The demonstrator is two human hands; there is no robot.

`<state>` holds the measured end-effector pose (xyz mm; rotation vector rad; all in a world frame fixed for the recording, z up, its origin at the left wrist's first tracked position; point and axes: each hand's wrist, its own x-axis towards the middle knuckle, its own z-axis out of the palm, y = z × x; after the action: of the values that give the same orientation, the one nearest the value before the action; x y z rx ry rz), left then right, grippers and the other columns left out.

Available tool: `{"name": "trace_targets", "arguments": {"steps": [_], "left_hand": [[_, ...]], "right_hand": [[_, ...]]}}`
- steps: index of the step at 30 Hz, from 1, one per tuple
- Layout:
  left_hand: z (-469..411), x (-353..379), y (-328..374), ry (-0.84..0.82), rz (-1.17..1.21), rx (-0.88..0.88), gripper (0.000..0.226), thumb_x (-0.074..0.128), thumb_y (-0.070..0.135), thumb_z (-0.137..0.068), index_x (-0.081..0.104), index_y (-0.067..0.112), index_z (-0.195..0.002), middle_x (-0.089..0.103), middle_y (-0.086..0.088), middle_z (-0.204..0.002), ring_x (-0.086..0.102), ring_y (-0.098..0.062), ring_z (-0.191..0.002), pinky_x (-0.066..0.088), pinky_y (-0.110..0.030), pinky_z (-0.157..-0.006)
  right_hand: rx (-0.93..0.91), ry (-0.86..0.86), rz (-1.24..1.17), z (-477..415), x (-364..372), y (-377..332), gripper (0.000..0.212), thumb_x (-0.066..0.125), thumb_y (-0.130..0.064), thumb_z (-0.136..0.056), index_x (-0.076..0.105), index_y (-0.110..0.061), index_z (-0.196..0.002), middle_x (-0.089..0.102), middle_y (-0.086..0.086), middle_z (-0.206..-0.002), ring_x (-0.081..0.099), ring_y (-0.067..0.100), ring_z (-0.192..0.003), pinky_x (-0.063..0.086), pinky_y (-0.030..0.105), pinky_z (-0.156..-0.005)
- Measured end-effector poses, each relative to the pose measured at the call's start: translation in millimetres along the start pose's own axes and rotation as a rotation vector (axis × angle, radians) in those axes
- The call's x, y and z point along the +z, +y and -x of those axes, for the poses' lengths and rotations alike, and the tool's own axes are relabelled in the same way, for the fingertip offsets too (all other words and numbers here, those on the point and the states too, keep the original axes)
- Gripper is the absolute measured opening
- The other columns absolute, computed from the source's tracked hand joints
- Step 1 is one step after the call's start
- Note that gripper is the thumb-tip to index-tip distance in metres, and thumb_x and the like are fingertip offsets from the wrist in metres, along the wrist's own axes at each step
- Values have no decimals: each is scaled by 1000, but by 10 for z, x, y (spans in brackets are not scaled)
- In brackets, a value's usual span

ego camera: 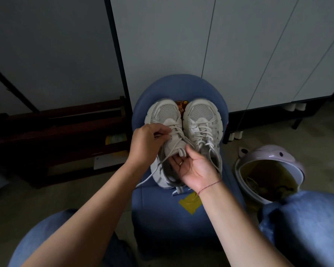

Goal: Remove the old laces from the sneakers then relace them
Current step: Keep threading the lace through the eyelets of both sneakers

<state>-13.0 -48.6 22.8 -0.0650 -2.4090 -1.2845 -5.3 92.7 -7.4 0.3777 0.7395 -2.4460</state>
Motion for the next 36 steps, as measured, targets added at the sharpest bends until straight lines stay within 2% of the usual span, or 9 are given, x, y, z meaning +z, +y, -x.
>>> {"name": "trace_targets", "arguments": {"steps": [8,16,19,21,22,24,27,31,36], "left_hand": [[-12,-3,18,15,-29,-33,12,77,5,-82,77,10,-92,71,7,-84,68,-5,-82,52,-16,-81],[3,61,30,10,19,-78,10,77,5,-80,77,11,-89,70,7,-78,62,7,-71,50,-10,-73],[43,125,17,55,108,-148,11,76,5,-81,76,13,-89,74,3,-81,67,-3,-75,54,-21,-79],[69,143,3,51,166,-171,18,75,6,-82,74,14,-97,73,1,-86,69,-9,-82,56,-28,-83],[79,141,-4,46,165,-162,25,76,8,-82,72,15,-105,72,1,-92,68,-10,-86,55,-27,-85],[96,112,-7,50,107,-138,38,78,16,-82,66,16,-117,62,4,-108,62,-4,-89,50,-13,-82],[110,45,-15,55,69,-149,37,77,21,-84,64,13,-118,53,4,-115,57,5,-85,43,-1,-73],[122,-26,-38,-8,-25,-202,19,76,23,-84,69,18,-101,64,8,-91,58,3,-77,42,-2,-63],[116,-9,0,5,-37,-216,10,77,20,-83,69,21,-79,63,18,-69,57,13,-62,40,-3,-56]], "right_hand": [[-17,1,-10,-2,4,-4,34,44,-26,-99,64,1,-98,70,19,-89,72,26,-74,56,42,-75],[-25,20,-5,28,45,-10,33,43,-25,-100,63,1,-97,71,19,-84,72,26,-69,58,40,-70],[-24,23,0,22,44,-9,32,44,-26,-99,63,0,-100,70,19,-86,72,27,-72,55,42,-76],[-14,17,-2,24,41,-8,33,44,-26,-99,63,1,-101,70,20,-87,72,27,-72,56,43,-75],[-8,15,-1,27,39,-9,34,44,-27,-99,63,1,-100,70,20,-86,72,28,-72,56,43,-73],[4,8,-4,39,42,-19,35,42,-27,-100,63,1,-98,70,20,-84,72,28,-71,58,42,-68],[0,0,-20,46,59,-26,35,42,-26,-100,63,2,-98,70,21,-86,72,28,-72,58,42,-68],[1,-1,-3,33,46,-25,35,44,-26,-99,64,2,-102,70,21,-93,71,29,-76,55,45,-77],[-4,-7,-25,30,41,-11,36,42,-25,-100,66,3,-96,71,20,-87,72,28,-72,58,41,-68]]}}
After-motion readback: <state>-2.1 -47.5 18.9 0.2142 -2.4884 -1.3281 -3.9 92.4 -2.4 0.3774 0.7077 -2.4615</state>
